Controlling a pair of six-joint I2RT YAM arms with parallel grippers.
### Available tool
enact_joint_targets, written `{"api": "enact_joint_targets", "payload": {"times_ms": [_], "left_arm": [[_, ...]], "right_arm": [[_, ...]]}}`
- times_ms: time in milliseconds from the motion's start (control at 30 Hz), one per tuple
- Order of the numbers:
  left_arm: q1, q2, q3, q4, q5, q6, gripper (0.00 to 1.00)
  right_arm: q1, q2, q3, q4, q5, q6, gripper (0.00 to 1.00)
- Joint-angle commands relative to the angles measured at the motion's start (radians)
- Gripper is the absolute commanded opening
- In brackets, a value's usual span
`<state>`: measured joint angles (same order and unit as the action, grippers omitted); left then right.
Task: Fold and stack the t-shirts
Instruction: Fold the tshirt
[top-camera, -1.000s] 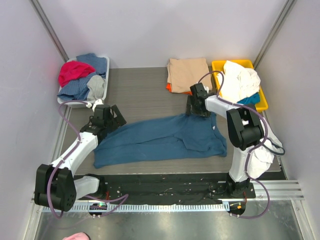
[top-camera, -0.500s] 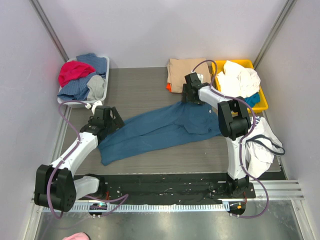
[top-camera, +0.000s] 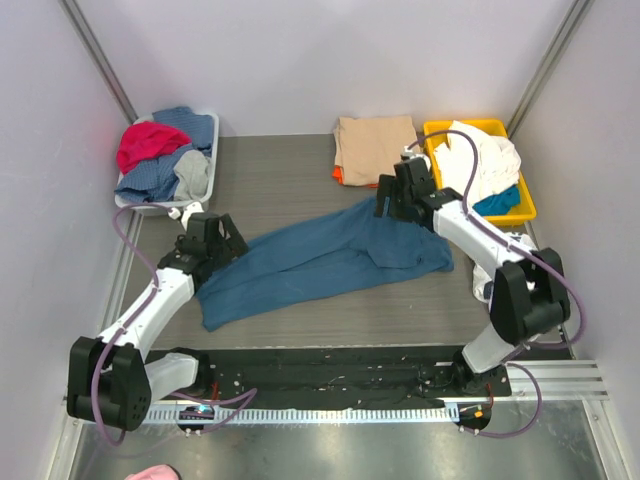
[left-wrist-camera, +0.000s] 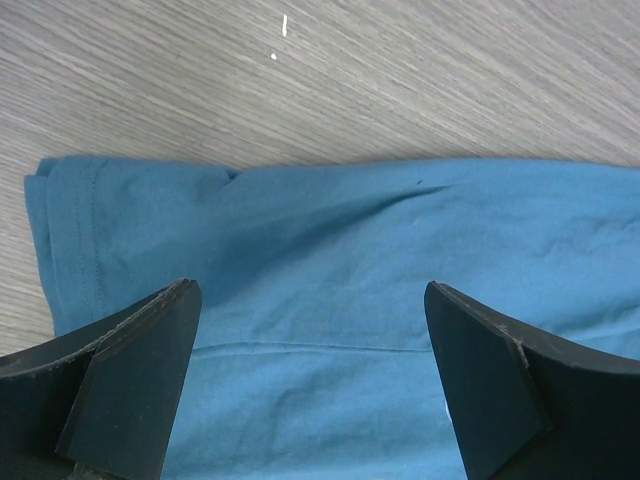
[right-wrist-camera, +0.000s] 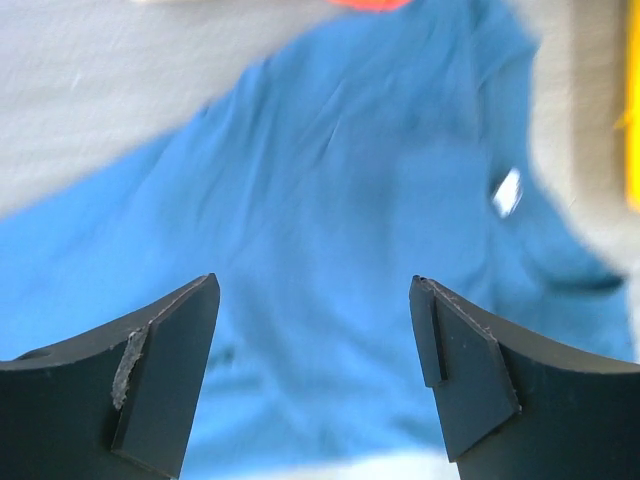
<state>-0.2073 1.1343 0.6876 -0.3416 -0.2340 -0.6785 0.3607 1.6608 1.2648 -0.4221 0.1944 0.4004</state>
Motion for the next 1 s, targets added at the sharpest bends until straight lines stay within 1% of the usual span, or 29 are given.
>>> {"api": "enact_joint_targets", "payload": {"times_ms": [0, 200, 467, 567, 667, 967], "left_arm": [[0.002, -0.021, -0.011, 0.029, 0.022, -0.015, 1.00], [0.002, -0.045, -0.042, 0.030, 0.039, -0.030, 1.00], [0.002, -0.071, -0.072, 0.026, 0.033, -0.033, 1.00], [0.002, -0.064, -0.072, 0.027, 0.042, -0.038, 1.00], [0.002, -0.061, -0.071, 0.029, 0.048, -0.039, 1.00], [0.002, -0.065, -0.083, 0.027, 0.041, -0.044, 1.00]], "right_arm": [[0.058, -0.131, -0.171, -0.003, -0.070, 0.043, 0.84], [0.104, -0.263, -0.316, 0.000, -0.130, 0.080, 0.83], [0.118, -0.340, -0.410, 0.028, -0.165, 0.140, 0.82], [0.123, -0.340, -0.433, 0.040, -0.148, 0.155, 0.82], [0.123, -0.329, -0.429, 0.046, -0.164, 0.163, 0.82], [0.126, -0.308, -0.464, 0.144, -0.283, 0.230, 0.82]]}}
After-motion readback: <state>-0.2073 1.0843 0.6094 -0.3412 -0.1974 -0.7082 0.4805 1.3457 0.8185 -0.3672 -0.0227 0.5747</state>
